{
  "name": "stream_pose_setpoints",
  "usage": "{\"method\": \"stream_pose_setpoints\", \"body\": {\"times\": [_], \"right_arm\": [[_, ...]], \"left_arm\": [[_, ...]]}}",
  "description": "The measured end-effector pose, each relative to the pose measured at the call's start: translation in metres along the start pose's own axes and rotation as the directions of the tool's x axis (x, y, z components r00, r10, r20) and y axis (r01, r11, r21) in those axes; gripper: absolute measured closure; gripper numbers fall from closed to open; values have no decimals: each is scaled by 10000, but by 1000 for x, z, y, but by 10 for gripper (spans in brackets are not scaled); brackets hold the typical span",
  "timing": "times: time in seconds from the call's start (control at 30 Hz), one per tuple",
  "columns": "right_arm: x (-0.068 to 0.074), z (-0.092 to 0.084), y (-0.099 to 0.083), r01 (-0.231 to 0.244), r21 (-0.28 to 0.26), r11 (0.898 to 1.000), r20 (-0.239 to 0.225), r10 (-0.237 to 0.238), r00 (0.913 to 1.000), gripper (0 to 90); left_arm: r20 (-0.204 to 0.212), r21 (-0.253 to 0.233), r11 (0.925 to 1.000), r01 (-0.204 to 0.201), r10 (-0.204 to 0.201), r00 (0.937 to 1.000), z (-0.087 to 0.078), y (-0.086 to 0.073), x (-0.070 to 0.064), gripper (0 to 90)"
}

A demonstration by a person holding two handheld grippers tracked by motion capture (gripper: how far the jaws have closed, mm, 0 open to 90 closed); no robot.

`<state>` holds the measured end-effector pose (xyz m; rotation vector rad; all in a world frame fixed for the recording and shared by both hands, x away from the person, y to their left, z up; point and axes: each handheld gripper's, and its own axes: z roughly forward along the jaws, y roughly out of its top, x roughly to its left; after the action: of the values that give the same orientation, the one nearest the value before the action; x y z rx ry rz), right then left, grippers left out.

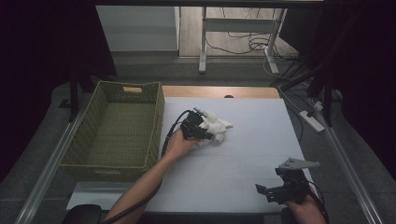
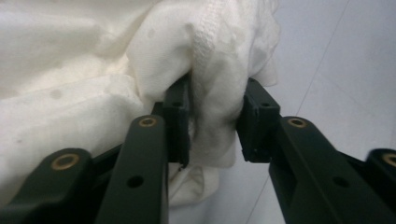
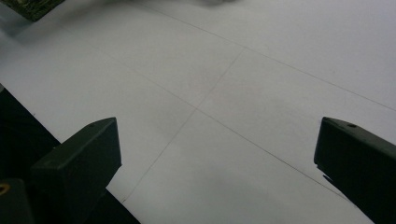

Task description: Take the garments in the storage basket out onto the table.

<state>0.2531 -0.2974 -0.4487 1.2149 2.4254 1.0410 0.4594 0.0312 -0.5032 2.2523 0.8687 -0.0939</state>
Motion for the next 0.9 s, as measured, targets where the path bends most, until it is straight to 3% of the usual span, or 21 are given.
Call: {"method": "stream_pose_setpoints", "body": {"times": [0.53,0.9], "right_arm": [[0,0,0,19,64,10000,-55,-18,10000,7],[0,0,0,26,80,10000,-73,-25,10000,7]], "left_arm": [[-517,98,9996,-249,254,9983,-14,11,-19,403],[-457,-208,9992,-356,346,9984,-31,15,-26,240]]}}
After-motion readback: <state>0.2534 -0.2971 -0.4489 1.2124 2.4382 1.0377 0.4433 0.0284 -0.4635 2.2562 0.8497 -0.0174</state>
